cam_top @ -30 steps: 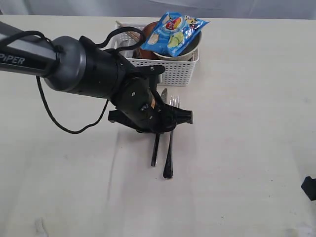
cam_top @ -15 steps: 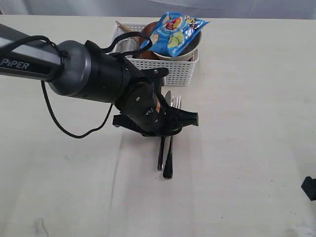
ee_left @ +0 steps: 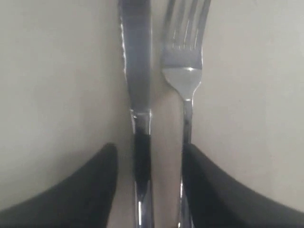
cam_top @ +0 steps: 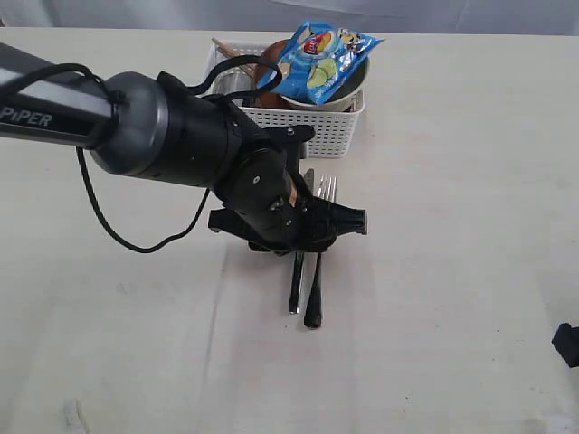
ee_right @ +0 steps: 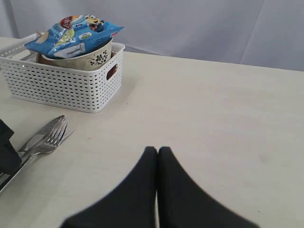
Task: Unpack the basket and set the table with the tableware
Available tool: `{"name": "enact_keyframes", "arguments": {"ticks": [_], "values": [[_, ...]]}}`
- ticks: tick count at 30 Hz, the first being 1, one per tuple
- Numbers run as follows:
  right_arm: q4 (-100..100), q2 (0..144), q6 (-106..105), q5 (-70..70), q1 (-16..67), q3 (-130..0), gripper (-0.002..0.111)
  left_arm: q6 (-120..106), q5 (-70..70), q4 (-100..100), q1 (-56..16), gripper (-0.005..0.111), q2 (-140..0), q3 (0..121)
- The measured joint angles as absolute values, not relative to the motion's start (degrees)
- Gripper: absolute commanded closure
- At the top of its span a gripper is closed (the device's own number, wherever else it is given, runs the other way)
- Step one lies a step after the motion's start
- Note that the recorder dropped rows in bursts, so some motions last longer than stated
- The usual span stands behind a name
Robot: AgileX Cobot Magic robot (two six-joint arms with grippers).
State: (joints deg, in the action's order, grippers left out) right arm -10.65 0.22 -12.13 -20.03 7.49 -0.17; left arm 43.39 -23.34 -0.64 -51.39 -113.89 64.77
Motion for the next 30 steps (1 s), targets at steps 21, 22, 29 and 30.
{"name": "enact_keyframes", "arguments": {"ticks": [21,22,29,30], "values": [[-10.7,0.2,-12.1,-20.0,7.5,-0.2,0.109,35.9,-17.9,24.4,-49.1,0.064,-91.7,63.8],[-10.7,0.2,-12.1,-20.0,7.5,-0.2,0.109,35.7,-16.0,26.8,-49.1,0.061,-91.3,63.8],[-10.7,0.2,-12.1,-20.0,7.5,-0.2,0.109,35.2,-8.3,40.6,-49.1,0.05,-97.1,66.2],[-10.7,0.2,-12.1,-20.0,7.5,-0.2,0.109,35.2,-9.6,41.9,-49.1,0.05,-99.0,67.7]]}}
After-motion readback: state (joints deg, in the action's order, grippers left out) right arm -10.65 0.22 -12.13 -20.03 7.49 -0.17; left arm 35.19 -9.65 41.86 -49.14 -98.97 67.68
